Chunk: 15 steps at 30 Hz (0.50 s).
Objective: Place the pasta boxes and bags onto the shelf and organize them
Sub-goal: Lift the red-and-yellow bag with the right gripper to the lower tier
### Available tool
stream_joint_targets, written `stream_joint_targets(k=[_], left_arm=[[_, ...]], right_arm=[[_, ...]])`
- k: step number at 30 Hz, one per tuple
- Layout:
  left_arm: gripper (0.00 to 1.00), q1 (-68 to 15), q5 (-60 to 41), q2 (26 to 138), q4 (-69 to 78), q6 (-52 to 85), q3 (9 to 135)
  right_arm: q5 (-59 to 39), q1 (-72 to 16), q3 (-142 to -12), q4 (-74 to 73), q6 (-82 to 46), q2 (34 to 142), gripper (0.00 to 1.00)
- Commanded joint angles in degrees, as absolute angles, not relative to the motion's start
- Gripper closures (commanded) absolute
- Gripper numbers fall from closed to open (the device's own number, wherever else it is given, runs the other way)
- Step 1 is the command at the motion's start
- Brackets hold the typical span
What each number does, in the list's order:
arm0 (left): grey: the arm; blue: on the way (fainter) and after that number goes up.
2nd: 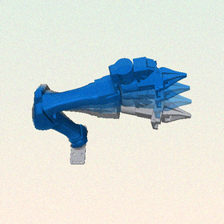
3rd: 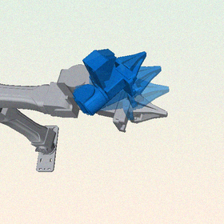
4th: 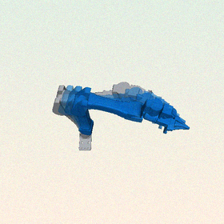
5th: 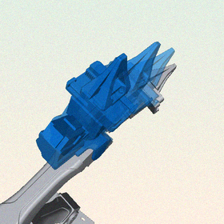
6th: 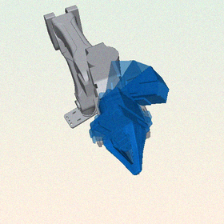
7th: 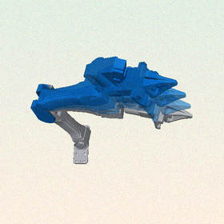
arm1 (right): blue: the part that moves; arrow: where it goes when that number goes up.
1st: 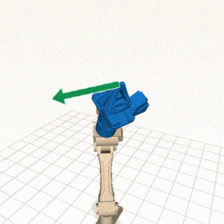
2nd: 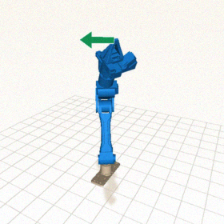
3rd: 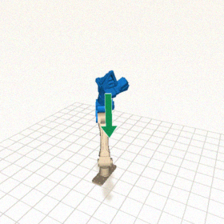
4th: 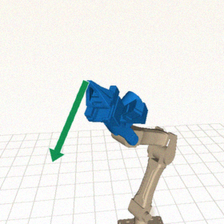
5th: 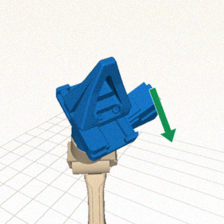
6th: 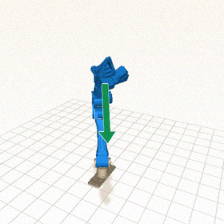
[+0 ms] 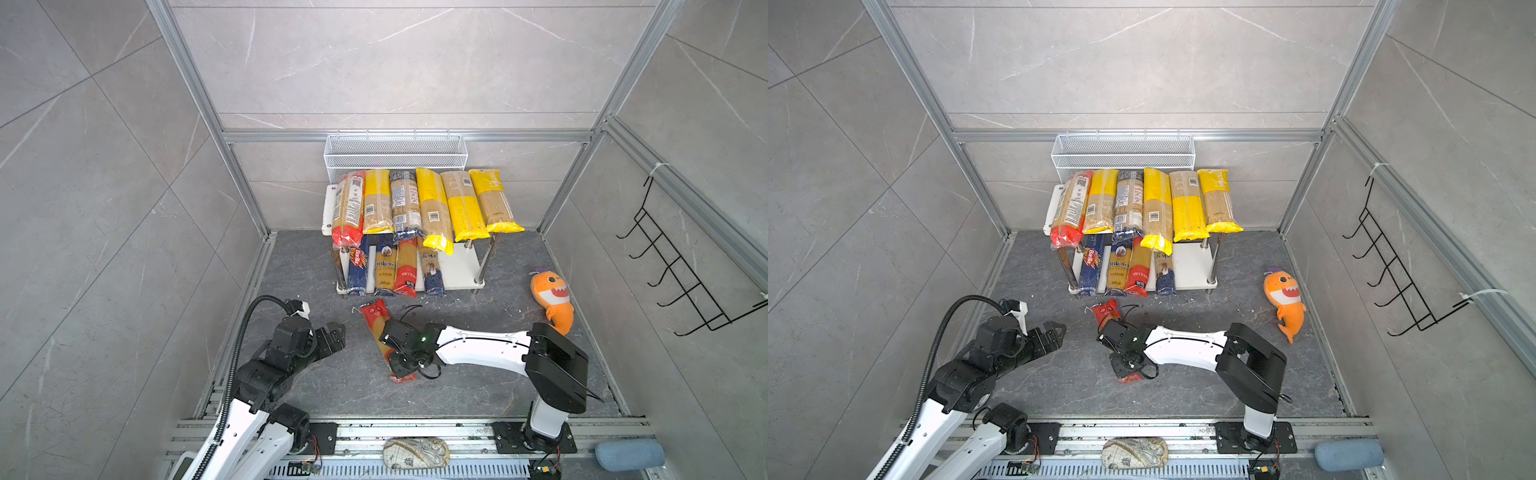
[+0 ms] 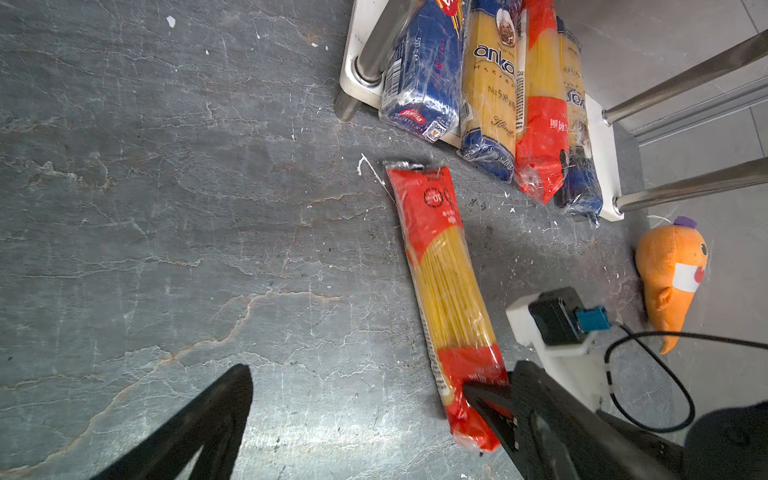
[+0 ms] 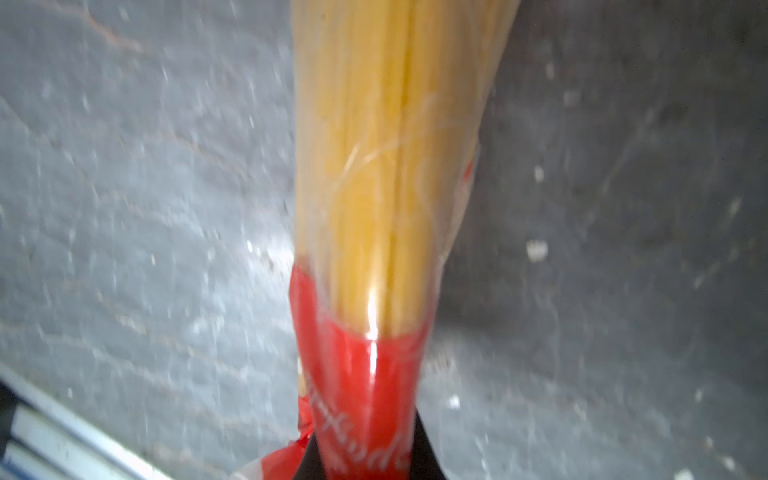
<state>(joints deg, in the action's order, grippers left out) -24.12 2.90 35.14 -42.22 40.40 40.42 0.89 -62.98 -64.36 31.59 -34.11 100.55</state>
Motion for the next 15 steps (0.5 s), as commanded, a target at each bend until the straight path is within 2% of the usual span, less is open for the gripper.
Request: stream_joint_targets(k=[1, 15], left_arm=[[0.0, -24.0, 2.9, 35.9, -39.2, 40.2, 42.7], [0.0, -24.0, 1.8, 42.3, -34.7, 39.9, 44.5]], right_arm=[[-3.5, -63.2, -58.9, 35.5, -35.6, 95.2, 1.0], [-5.7, -56.5, -49.7, 37.1, -36.6, 66.7, 1.0]])
